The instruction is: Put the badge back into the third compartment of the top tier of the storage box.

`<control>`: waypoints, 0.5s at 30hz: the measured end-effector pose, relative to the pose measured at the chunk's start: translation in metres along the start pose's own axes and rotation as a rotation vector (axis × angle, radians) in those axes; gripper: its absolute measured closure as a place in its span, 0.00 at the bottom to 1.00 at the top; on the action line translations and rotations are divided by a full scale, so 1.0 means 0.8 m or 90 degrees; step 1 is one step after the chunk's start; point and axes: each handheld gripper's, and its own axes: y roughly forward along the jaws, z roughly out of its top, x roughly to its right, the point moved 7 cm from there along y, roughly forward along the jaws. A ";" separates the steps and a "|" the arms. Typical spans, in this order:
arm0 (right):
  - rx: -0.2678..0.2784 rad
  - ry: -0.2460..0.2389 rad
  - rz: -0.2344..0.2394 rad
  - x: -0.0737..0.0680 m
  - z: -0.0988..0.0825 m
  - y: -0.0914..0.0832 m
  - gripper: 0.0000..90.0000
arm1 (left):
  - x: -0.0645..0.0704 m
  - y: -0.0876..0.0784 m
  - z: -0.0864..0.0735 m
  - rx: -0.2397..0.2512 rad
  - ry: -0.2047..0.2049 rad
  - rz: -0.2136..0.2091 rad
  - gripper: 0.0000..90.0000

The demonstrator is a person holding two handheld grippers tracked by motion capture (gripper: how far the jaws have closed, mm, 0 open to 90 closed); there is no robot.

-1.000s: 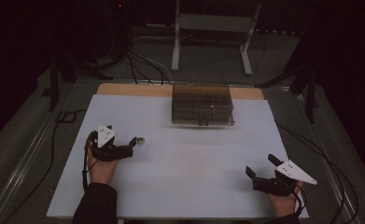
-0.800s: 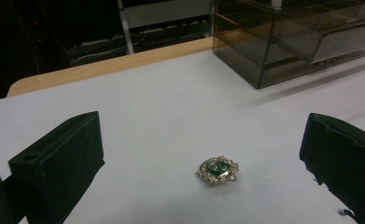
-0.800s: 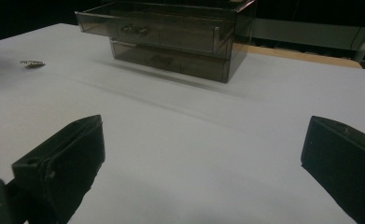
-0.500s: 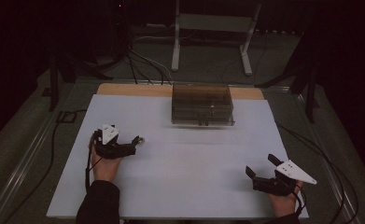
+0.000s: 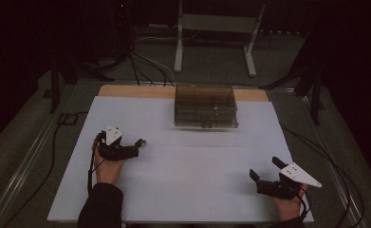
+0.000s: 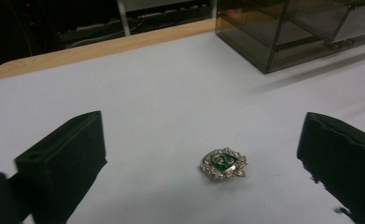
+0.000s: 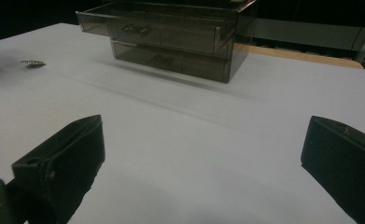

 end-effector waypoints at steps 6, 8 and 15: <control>0.000 -0.001 0.000 0.000 0.000 0.000 0.00 | 0.002 0.005 -0.003 -0.011 0.001 -0.006 0.05; 0.000 -0.002 0.000 0.000 0.000 0.000 0.00 | 0.004 0.008 -0.006 -0.021 0.000 -0.015 0.06; 0.000 -0.001 0.001 0.000 0.000 0.000 0.00 | 0.012 0.014 -0.011 -0.042 0.003 -0.043 0.16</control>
